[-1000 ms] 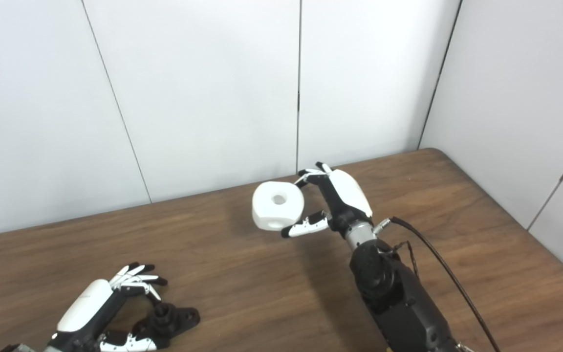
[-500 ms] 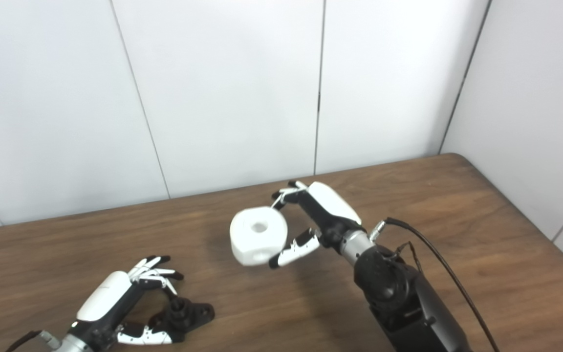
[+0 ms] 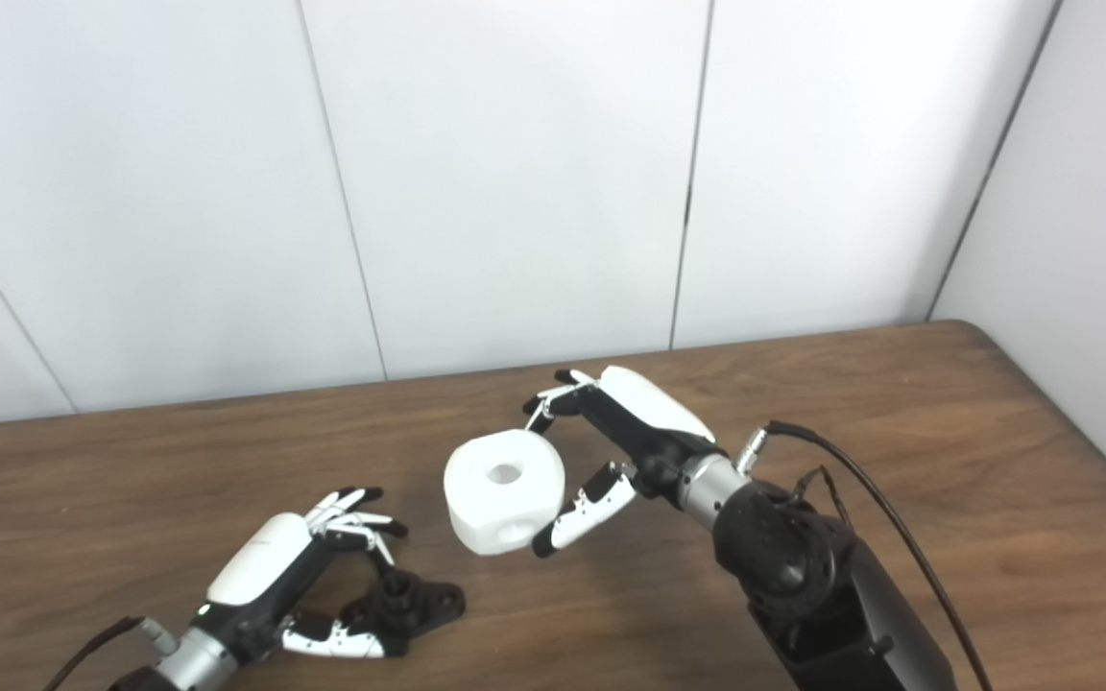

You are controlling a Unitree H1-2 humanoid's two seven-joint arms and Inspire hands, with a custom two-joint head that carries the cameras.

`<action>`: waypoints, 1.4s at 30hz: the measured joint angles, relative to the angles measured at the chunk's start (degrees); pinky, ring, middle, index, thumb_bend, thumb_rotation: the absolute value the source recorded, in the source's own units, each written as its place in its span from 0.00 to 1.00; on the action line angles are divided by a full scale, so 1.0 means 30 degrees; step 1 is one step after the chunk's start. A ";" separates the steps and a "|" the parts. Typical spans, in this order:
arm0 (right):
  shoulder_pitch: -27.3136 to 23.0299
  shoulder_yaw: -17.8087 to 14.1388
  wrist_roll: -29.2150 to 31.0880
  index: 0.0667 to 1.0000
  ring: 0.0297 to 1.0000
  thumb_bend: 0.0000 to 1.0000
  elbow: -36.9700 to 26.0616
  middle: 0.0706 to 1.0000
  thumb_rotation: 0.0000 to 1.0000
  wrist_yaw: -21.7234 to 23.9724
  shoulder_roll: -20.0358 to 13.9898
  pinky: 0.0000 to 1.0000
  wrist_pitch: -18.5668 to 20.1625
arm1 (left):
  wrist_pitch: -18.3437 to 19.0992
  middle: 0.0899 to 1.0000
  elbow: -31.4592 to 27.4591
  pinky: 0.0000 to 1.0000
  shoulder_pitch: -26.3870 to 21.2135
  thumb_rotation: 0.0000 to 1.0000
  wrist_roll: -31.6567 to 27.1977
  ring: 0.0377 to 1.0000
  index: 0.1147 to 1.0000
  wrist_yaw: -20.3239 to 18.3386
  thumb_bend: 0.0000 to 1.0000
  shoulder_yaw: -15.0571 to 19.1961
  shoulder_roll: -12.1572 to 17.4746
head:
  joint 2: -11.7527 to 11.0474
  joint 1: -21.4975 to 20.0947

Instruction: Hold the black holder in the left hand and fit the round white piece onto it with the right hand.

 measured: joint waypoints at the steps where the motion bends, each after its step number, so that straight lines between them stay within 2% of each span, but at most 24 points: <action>1: 0.0000 0.0167 -0.0056 0.45 0.97 0.51 0.0000 0.81 0.15 0.0057 0.0089 1.00 -0.0001 | 0.0098 0.76 -0.0051 1.00 0.0017 0.05 0.0004 0.96 0.41 0.0002 0.52 -0.0020 -0.0024 | 0.0000 0.0030; 7: -0.0078 0.0448 -0.0002 0.45 0.97 0.51 0.0024 0.82 0.15 0.0172 0.0786 1.00 -0.0078 | 0.0579 0.77 -0.0271 1.00 0.0084 0.05 0.0014 0.96 0.41 0.0044 0.52 -0.0143 -0.0156 | 0.0088 0.0352; 20: -0.0205 0.1446 -0.0165 0.45 0.96 0.51 0.1140 0.81 0.15 -0.0029 0.1580 1.00 -0.0799 | 0.0690 0.76 -0.0352 1.00 0.0071 0.05 0.0263 0.97 0.41 0.0367 0.52 -0.0368 -0.0176 | 0.0146 0.0937; 26: -0.0202 0.1594 -0.0262 0.45 0.96 0.51 0.1447 0.81 0.15 -0.0097 0.1748 1.00 -0.0857 | 0.1225 0.76 -0.0724 1.00 0.0215 0.05 0.0263 0.97 0.41 0.0368 0.52 -0.0459 -0.0267 | 0.0176 0.1173; 33: -0.0195 0.1669 -0.0235 0.45 0.96 0.51 0.1618 0.82 0.15 -0.0152 0.2207 1.00 -0.0852 | 0.1339 0.76 -0.0739 1.00 0.0215 0.05 0.0274 0.96 0.41 0.0458 0.52 -0.0546 -0.0337 | 0.0147 0.1349; 42: -0.0167 0.1668 -0.0245 0.45 0.97 0.51 0.2240 0.82 0.15 -0.0242 0.2211 1.00 -0.0857 | 0.1423 0.76 -0.0890 1.00 0.0248 0.05 0.0364 0.96 0.41 0.0527 0.52 -0.0639 -0.0354 | 0.0147 0.1524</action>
